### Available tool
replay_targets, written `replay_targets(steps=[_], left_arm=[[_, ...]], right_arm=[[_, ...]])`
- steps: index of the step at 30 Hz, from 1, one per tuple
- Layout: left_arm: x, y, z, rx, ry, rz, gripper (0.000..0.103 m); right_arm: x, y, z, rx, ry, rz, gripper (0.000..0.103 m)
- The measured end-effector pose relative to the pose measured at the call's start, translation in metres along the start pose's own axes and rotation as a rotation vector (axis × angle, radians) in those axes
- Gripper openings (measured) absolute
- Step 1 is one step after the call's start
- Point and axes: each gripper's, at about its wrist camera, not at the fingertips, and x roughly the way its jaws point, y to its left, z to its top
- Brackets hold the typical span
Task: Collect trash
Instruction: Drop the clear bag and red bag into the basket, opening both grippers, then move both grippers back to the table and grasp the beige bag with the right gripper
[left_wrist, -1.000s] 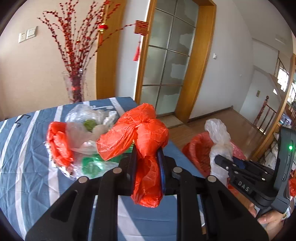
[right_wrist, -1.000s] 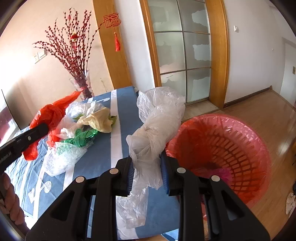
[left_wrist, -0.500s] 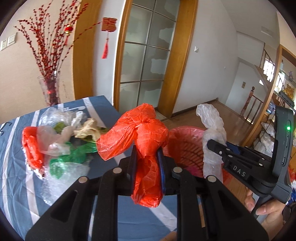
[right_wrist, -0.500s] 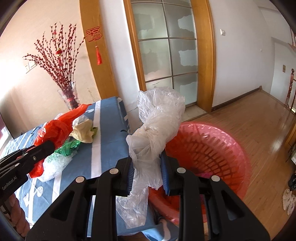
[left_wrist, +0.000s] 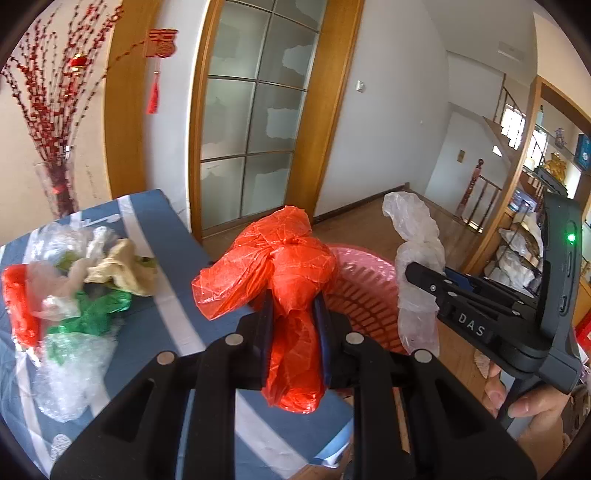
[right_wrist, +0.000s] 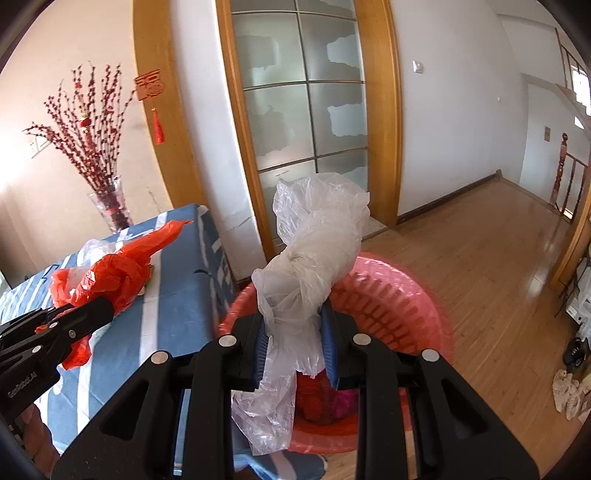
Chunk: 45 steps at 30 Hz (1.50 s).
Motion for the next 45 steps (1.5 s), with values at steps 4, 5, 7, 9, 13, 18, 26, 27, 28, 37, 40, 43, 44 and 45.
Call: replay_targets(steps=[4, 5, 7, 9, 13, 18, 26, 27, 28, 37, 40, 43, 44, 45], left_arm=[[0.012, -0.011, 0.002, 0.014, 0.011, -0.026, 0.021], [0.015, -0.013, 0.002, 0.015, 0.014, -0.031, 0.021], [0.022, -0.020, 0.003, 0.019, 0.023, -0.044, 0.021], [0.027, -0.025, 0.004, 0.024, 0.026, -0.052, 0.021], [0.038, -0.034, 0.006, 0.026, 0.037, -0.077, 0.021], [0.054, -0.043, 0.005, 0.029, 0.059, -0.099, 0.021], [0.084, -0.045, 0.004, 0.010, 0.103, -0.094, 0.032], [0.086, -0.044, 0.002, 0.005, 0.107, -0.091, 0.037], [0.087, -0.042, 0.002, 0.001, 0.110, -0.089, 0.042], [0.072, -0.008, -0.010, -0.029, 0.100, 0.036, 0.058], [0.055, 0.008, -0.016, -0.039, 0.081, 0.093, 0.060], [0.036, 0.026, -0.021, -0.045, 0.053, 0.157, 0.062], [0.030, 0.032, -0.023, -0.050, 0.044, 0.174, 0.062], [0.022, 0.040, -0.024, -0.060, 0.034, 0.193, 0.062]], right_arm=[[0.002, -0.013, 0.001, 0.017, 0.001, -0.016, 0.026], [0.003, -0.017, 0.002, 0.022, 0.001, -0.020, 0.026], [0.005, -0.022, 0.003, 0.024, 0.000, -0.029, 0.026], [0.006, -0.026, 0.005, 0.023, 0.000, -0.037, 0.026], [0.011, -0.035, 0.008, 0.028, 0.003, -0.046, 0.026], [0.018, -0.045, 0.010, 0.048, 0.008, -0.042, 0.026], [0.035, -0.062, 0.016, 0.107, 0.018, -0.028, 0.035], [0.037, -0.064, 0.016, 0.119, 0.021, -0.028, 0.037], [0.037, -0.066, 0.015, 0.124, 0.021, -0.029, 0.041], [0.033, -0.060, 0.007, 0.084, 0.005, -0.081, 0.056], [0.031, -0.050, 0.007, 0.062, -0.005, -0.072, 0.056], [0.028, -0.038, 0.007, 0.033, -0.009, -0.051, 0.056], [0.028, -0.031, 0.007, 0.019, -0.009, -0.044, 0.056], [0.028, -0.026, 0.007, 0.007, -0.009, -0.035, 0.056]])
